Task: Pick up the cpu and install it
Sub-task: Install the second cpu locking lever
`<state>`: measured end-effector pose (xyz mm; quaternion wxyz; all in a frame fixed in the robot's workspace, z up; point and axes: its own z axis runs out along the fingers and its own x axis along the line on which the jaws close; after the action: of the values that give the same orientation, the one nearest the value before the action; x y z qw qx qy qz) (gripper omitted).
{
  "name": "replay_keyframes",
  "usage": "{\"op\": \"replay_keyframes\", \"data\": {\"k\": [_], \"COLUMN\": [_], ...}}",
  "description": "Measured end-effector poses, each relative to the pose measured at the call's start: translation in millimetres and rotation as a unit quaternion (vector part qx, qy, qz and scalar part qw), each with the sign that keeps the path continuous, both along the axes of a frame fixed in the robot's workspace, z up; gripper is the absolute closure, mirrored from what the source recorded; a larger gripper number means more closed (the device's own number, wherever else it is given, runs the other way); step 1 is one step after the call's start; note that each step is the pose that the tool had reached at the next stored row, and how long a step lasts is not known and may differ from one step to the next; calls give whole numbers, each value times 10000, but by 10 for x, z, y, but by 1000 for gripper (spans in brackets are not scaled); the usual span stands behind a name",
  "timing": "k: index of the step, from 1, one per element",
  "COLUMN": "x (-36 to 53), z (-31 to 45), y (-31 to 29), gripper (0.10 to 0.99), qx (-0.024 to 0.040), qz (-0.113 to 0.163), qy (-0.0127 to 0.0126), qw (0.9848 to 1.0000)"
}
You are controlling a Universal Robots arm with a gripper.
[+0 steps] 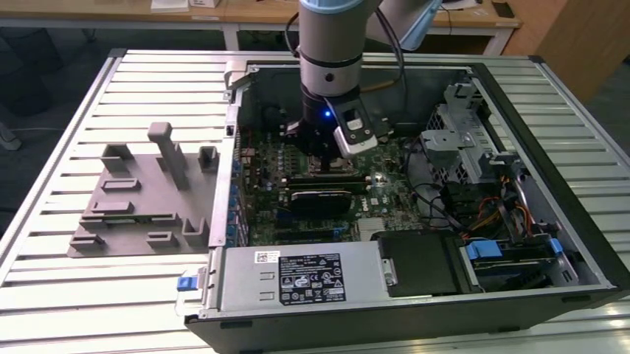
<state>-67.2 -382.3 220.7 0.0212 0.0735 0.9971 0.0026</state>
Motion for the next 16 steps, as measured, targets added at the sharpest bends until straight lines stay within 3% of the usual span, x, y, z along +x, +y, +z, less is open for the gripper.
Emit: {"op": "replay_keyframes", "data": {"k": [3, 12, 14, 16], "x": [-54, -73, -90, -110], "z": [-20, -32, -46, -58], "y": [-2, -35, -64, -83], "gripper": [980, 980, 980, 980], "qx": [-1, 26, 59, 131], "qz": [40, 66, 68, 69], "qy": [0, 1, 0, 0], "qw": [10000, 10000, 10000, 9999]}}
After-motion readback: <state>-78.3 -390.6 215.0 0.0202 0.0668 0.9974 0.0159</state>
